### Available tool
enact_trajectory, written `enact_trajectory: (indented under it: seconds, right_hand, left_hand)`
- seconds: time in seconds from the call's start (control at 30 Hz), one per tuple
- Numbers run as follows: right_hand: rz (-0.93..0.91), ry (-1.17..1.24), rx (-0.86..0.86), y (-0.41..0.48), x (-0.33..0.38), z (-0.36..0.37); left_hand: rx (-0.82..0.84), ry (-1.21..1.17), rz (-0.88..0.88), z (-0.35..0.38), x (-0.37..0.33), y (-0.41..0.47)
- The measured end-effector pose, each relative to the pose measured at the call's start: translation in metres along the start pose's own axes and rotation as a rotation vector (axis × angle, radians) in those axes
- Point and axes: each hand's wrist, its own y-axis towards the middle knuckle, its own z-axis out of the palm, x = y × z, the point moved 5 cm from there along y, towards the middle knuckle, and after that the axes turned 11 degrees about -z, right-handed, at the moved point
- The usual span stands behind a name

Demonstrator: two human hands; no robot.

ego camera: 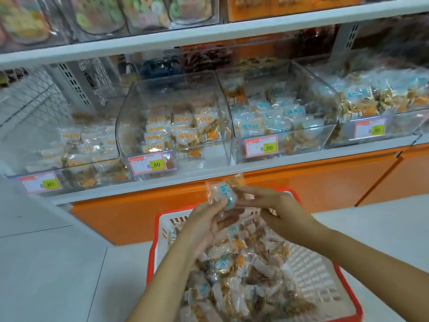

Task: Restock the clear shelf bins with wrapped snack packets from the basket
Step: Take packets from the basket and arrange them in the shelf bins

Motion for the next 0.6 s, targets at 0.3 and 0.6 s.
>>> enact_trajectory:
  seconds: [0.3, 0.6]
  right_hand:
    - [0.437, 0.863, -0.172, 0.028, -0.038, -0.076]
    - [0.442, 0.669, -0.136, 0.078, -0.058, -0.125]
  left_hand:
    - [-0.051, 0.413, 0.282, 0.066, -0.078, 0.001]
    - [-0.435, 0.808, 0.699, 0.102, -0.177, 0.05]
